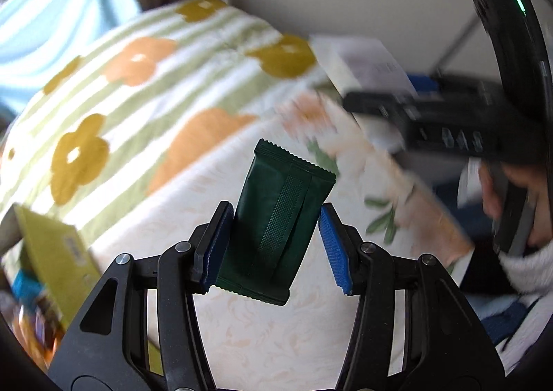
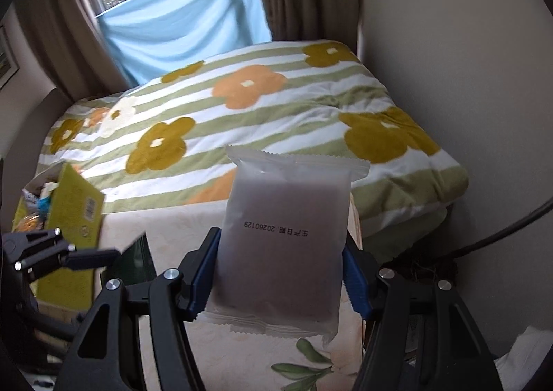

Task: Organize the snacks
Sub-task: 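Carry the green bar and white packet over the yellow box with both tools, then open both tools to drop the green bar and white packet into the box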

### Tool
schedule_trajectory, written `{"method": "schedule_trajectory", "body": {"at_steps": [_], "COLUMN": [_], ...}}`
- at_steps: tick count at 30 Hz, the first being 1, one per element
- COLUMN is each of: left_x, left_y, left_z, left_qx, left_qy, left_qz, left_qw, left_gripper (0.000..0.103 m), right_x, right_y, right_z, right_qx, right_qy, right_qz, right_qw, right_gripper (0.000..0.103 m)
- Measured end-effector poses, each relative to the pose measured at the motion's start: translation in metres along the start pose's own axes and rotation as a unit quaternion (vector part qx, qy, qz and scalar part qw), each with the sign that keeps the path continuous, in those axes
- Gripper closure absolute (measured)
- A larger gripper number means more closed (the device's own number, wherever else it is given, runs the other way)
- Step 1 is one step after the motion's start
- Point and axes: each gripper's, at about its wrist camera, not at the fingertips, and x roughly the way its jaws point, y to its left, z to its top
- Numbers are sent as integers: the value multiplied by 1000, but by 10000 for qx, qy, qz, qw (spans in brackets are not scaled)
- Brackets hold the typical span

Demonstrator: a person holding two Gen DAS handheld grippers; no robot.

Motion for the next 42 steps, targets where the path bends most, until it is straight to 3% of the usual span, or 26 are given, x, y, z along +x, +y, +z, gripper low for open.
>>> {"method": "schedule_trajectory", "body": {"at_steps": [8,14,24,31,42], "left_x": [-99,-156,-220,-225,-186], "left_y": [49,104,217,289,328], "left_z": [-12,-54,-152,-196,-168], "left_qx": [-1225,-1826,-2321,-2503,-2367], "left_qy": [-800,-935,-860,-542,-255], "left_qz": [649,1185,1546,1517,1305], "left_qw": [9871,9715,9565,9547,9624], "left_gripper": [55,55,55,55,55], "right_x": [-49,-63,-35,-4,32], "right_y": [70,146,268,342,368], "right_z": [33,35,10,-5,-4], "right_qx": [-829,-1247,-1318,-1244,-1130], "right_qy": [-378,-481,-183,37,474], "right_qz": [783,1310,1788,1782,1490], "right_qw": [9928,9823,9748,9761,9812], "right_gripper": [43,43,43,43,43]}}
